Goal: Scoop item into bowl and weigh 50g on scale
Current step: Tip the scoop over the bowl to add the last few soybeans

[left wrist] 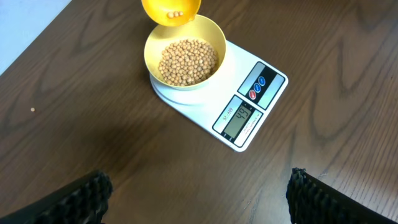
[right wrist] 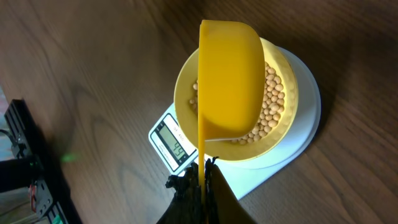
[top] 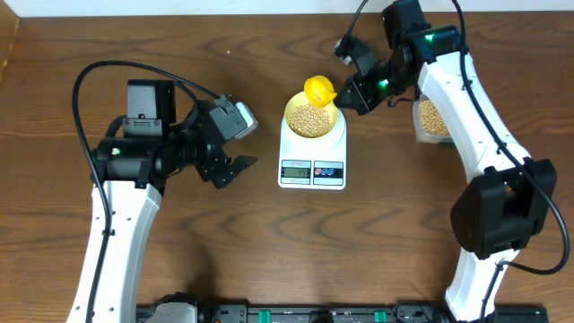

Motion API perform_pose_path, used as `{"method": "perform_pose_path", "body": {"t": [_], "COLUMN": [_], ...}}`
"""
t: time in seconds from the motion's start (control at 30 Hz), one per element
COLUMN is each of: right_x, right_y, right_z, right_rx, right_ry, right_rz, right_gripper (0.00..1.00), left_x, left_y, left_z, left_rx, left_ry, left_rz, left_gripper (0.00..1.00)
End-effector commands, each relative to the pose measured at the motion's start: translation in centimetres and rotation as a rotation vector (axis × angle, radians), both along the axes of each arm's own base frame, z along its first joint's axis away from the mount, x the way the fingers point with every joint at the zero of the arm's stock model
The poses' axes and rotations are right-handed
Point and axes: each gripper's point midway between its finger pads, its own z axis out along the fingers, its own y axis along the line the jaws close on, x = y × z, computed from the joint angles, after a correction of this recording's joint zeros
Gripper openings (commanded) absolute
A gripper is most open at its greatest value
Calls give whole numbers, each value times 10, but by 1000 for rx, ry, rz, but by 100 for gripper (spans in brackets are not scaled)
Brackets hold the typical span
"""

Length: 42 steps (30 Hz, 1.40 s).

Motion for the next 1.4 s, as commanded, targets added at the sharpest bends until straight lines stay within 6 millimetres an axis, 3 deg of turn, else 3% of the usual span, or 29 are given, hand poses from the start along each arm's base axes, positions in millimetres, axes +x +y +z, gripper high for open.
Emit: {"method": "perform_pose_path", "body": {"t": [0.0,0.97,1.37], "right_x": [-2,2,-6], "right_y": [1,-8,7], "right_z": [19,4,-3], "right_rx": [36,-112,-206], "right_ry": [-26,-61,-103], "right_rz": [-4,-24,22], "right_gripper": [1,1,1], "left_x": [-1,-1,-1], "left_y": [-1,-1,-1], "left_z": [-4,-4,-4], "left_rx": [-14,-14,-14], "left_ry": [23,23,23], "left_rz": [5,5,5], "left_gripper": [92,92,92]}}
